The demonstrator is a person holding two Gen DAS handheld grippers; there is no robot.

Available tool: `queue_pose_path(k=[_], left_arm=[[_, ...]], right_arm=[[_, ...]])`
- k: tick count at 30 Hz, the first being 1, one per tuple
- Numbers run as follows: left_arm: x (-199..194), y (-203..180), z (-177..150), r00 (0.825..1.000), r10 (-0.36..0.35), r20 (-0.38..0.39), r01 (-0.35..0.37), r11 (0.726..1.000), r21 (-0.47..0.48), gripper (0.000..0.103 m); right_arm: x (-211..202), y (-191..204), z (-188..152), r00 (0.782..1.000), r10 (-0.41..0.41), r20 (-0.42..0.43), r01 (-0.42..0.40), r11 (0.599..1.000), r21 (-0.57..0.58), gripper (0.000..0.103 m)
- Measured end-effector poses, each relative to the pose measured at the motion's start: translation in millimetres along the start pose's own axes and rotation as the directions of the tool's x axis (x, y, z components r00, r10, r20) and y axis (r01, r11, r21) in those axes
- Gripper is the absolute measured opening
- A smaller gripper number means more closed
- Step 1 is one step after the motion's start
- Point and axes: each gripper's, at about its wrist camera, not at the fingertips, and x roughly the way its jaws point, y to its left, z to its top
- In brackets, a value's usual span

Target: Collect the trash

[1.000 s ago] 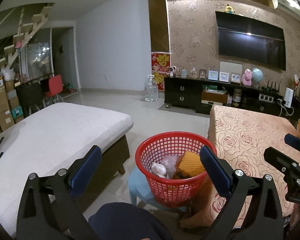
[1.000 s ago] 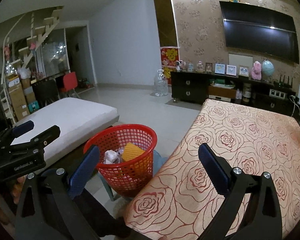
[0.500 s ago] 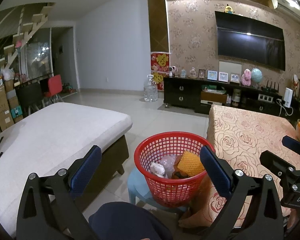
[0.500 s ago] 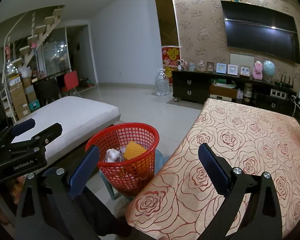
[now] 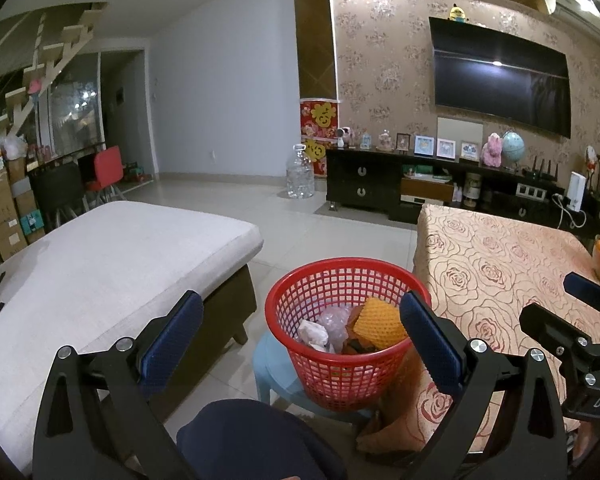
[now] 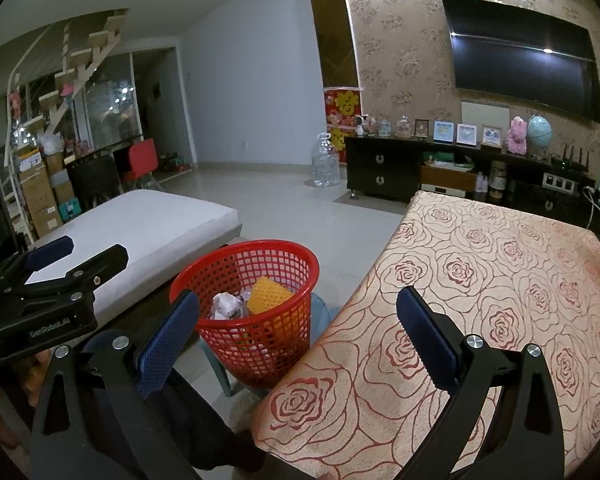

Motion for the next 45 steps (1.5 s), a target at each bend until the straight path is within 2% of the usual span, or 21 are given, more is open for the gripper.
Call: queue_pose_path(k=[45], left_arm=[[1.7,-6.8,-5.6,1.0,-0.008,-0.003,0.008,1.0,-0.012,0.095]], right_arm=[[-1.1,-6.4,-1.5,1.0,-0.004,0.003,0.004,1.0,0.01,0.096]])
